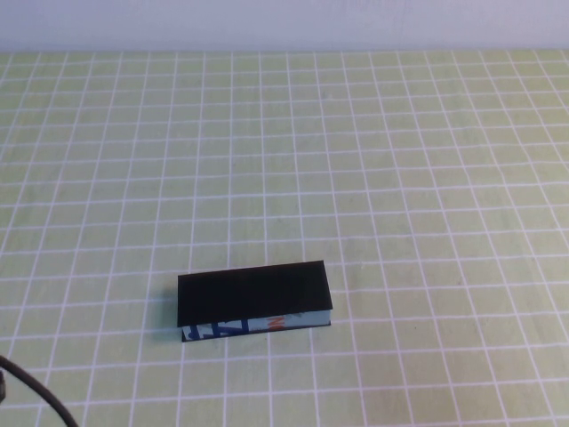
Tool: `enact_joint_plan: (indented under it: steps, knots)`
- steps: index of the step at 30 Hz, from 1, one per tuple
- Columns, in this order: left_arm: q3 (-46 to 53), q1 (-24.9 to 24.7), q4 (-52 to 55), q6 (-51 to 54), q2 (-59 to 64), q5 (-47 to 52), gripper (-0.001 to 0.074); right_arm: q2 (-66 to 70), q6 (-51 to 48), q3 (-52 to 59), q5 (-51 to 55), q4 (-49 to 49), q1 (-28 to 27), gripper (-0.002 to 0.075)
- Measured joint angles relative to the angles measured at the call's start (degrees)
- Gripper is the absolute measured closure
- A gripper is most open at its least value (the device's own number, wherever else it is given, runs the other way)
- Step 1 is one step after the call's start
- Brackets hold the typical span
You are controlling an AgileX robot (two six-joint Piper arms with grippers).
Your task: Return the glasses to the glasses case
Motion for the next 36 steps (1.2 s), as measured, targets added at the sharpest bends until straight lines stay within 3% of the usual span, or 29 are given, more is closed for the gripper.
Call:
enact_joint_plan:
  steps: [11,16,26,36]
  knots:
    - [16.8,7.6,-0.8,4.1,-7.2,-26.5,0.0736,0.0,0.0,0.0,0.0,0.0,0.0,0.0743]
    - [18.7,8.5,-2.2,6.1,-10.1,-28.4,0.0737,0.0,0.0,0.0,0.0,0.0,0.0,0.0743]
    - [26.8,15.1,-7.2,6.5,-17.6,-30.9,0.0736,0.0,0.0,0.0,0.0,0.0,0.0,0.0743]
    - [34.9,16.1,-12.4,6.3,-23.4,-33.9,0.0737,0.0,0.0,0.0,0.1,0.0,0.0,0.0743]
